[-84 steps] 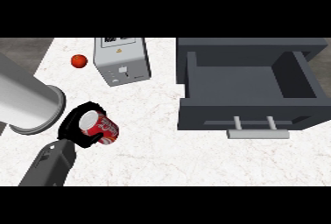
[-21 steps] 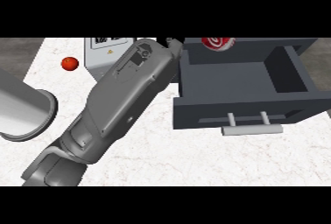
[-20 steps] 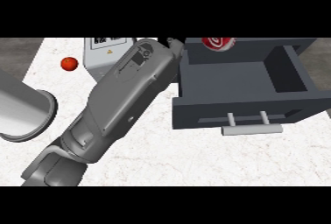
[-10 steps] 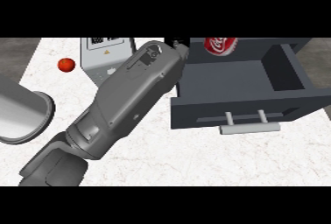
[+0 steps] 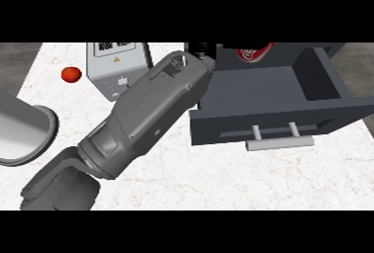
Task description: Pick up the can, place it into the drawer and close the drawer
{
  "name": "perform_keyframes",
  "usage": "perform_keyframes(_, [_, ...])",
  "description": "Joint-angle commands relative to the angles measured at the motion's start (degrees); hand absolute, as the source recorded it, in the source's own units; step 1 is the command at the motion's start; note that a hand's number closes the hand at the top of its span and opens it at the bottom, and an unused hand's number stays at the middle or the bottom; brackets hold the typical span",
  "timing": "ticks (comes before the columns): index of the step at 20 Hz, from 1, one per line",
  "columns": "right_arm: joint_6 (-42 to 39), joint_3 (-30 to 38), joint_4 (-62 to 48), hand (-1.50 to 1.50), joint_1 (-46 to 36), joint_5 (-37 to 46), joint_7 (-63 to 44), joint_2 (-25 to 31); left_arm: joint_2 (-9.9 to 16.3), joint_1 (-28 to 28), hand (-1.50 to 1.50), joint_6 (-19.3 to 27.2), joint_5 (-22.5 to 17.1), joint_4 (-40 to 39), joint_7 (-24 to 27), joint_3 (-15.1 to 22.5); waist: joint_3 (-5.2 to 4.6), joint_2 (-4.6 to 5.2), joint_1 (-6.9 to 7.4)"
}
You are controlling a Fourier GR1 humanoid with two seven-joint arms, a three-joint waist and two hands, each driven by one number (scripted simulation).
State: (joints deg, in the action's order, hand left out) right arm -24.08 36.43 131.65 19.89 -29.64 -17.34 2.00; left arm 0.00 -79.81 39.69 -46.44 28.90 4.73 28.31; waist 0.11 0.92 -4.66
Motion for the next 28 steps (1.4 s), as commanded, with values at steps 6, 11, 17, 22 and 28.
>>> perform_keyframes(6, [-3.0,0.6,-1.0,-1.5,2.2,0.2,2.3,-1.9,0.0,-0.4,-1.5,3.5,-3.6,-2.8,1.8,3.7,0.02,-0.15,0.1])
perform_keyframes(11, [0.8,0.5,0.6,-1.5,-1.2,-1.1,-2.5,1.4,0.0,-0.5,-1.5,6.8,-6.0,-2.5,2.5,6.8,0.0,0.09,-0.49])
perform_keyframes(17, [-0.1,-0.2,0.8,-1.5,-1.6,0.4,-0.8,0.3,0.0,-0.5,-1.5,5.0,-9.1,-4.0,6.4,6.1,0.0,0.38,-0.81])
perform_keyframes(22, [-5.3,3.5,4.4,-1.5,-2.3,9.2,7.4,4.4,0.0,-1.2,-1.5,4.5,-10.8,-2.3,7.6,5.1,0.01,0.16,-0.48])
perform_keyframes(28, [-5.7,-1.8,8.4,-1.5,-6.2,17.3,10.4,3.9,0.0,-2.0,-1.5,6.2,-12.9,-1.3,10.3,5.9,-0.02,0.23,-0.01])
